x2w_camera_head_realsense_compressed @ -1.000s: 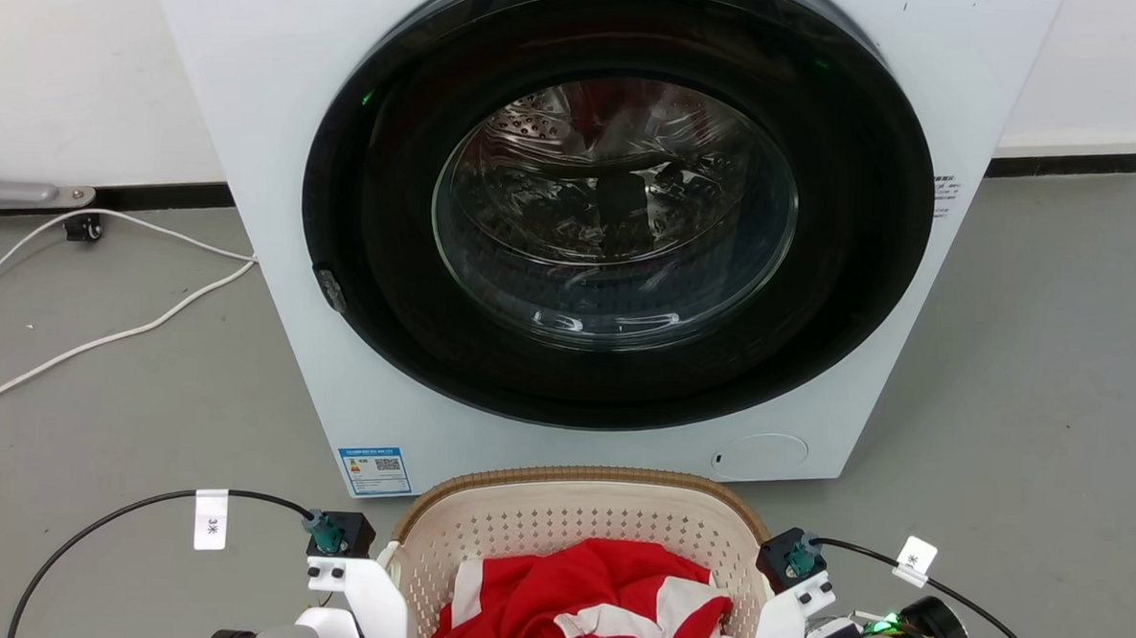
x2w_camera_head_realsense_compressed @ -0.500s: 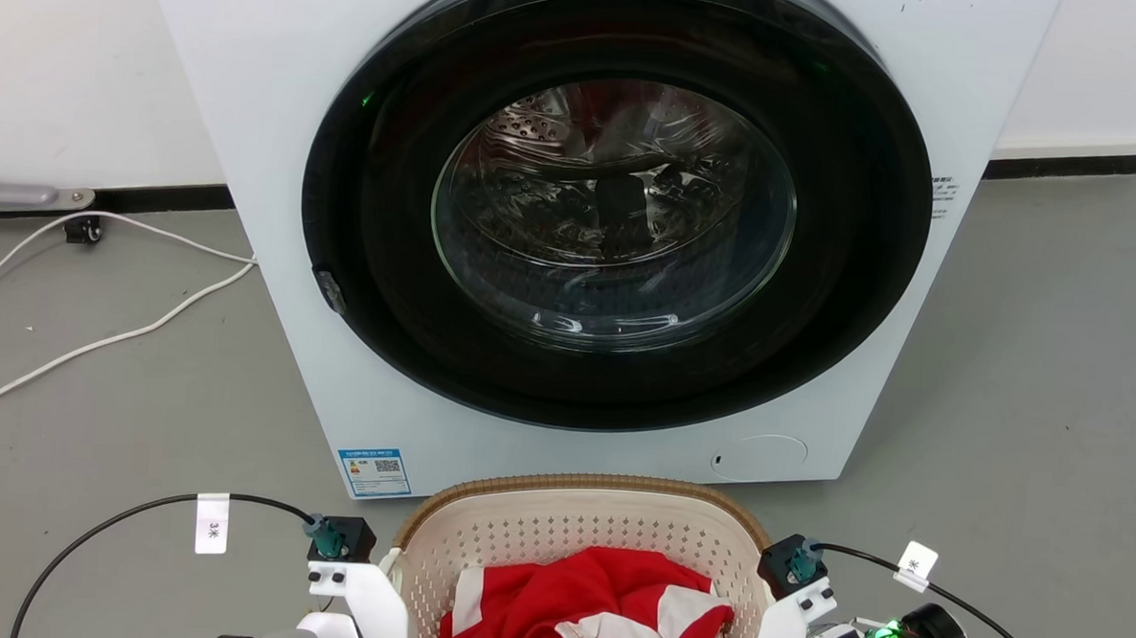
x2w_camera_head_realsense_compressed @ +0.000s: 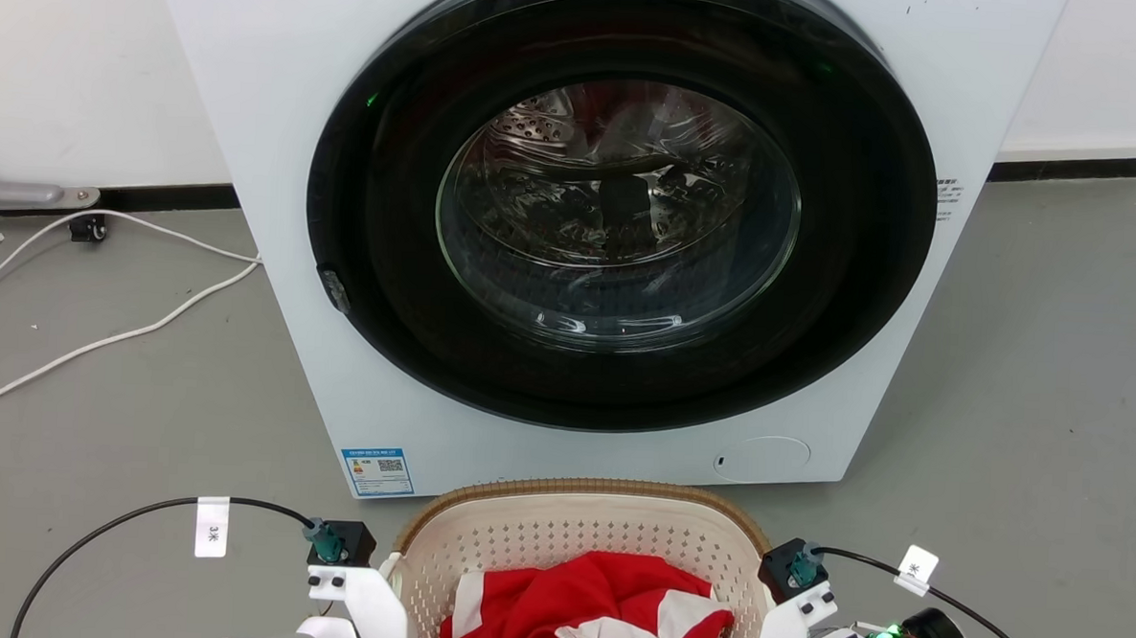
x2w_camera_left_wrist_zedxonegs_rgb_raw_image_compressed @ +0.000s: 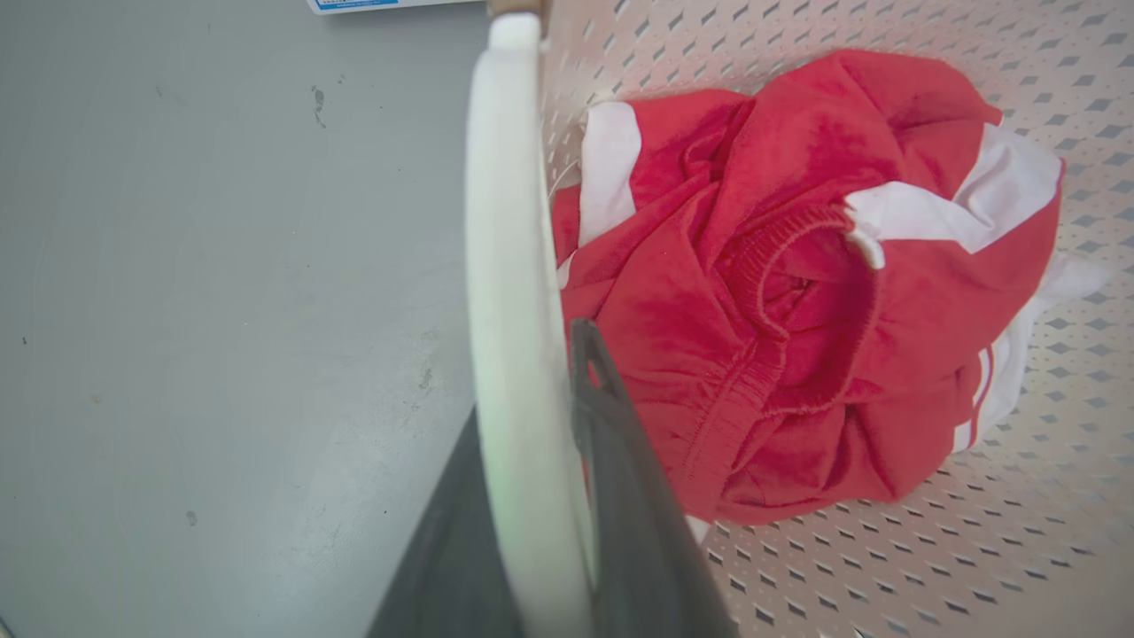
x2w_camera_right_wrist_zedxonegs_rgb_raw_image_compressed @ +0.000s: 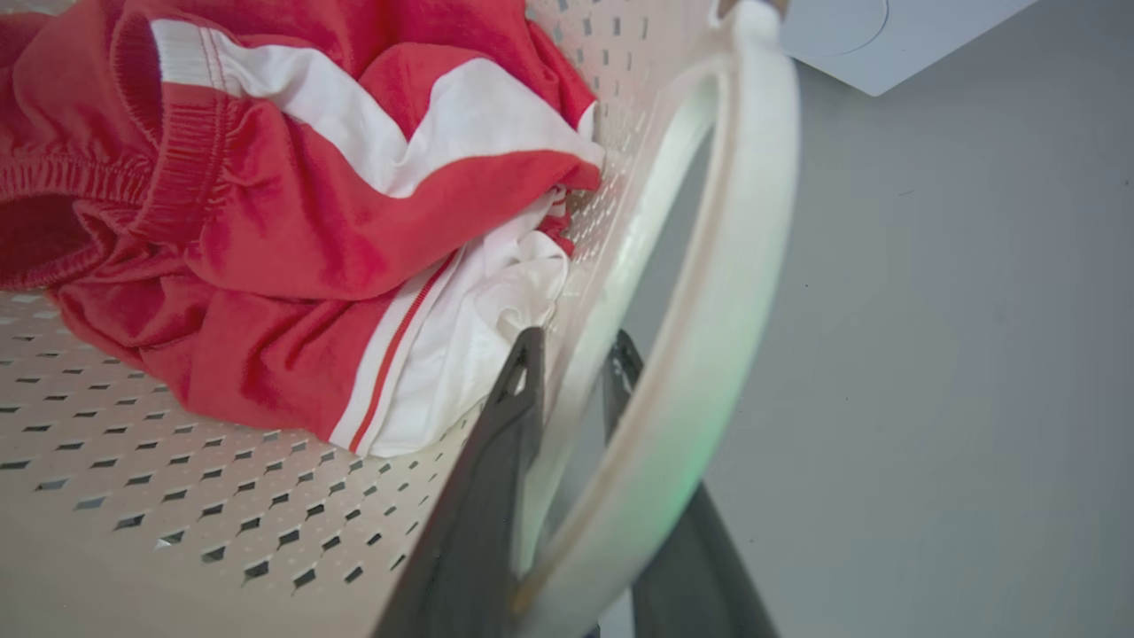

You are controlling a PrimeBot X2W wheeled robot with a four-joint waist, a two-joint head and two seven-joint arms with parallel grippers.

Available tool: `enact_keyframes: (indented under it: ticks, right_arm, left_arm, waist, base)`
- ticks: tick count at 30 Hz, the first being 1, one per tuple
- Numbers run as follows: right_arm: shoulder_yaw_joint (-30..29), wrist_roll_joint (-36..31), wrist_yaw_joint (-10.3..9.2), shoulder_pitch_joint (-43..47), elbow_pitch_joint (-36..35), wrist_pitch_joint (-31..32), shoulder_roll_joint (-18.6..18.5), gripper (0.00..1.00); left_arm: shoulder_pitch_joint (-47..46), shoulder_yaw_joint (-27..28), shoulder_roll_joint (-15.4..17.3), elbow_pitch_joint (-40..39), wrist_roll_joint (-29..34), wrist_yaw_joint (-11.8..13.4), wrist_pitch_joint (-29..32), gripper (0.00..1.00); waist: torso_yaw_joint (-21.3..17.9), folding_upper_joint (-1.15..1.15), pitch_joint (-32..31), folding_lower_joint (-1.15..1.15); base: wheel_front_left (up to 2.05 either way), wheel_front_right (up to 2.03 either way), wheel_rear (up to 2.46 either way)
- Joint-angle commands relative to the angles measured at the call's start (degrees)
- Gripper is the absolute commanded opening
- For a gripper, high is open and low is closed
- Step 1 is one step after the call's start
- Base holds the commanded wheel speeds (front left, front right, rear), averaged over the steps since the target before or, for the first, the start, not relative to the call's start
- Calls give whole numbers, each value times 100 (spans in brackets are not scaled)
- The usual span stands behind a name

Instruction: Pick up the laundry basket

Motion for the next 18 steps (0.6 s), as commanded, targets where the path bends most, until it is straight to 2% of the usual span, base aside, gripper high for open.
enact_keyframes:
  ticks: [1,18]
  right_arm:
    - [80,-8,66,8,48,12,-59,0]
    - [230,181,67,-13,80,-6,-52,0]
  left_arm:
    - [-120,-19,117,-7,-19,1,-82,0]
    - [-187,-274,133,29,-280,0,-126,0]
  waist:
    - [-1,0,1,0]
    - [-1,0,13,0]
  base:
    - [0,0,0]
    - [0,0,0]
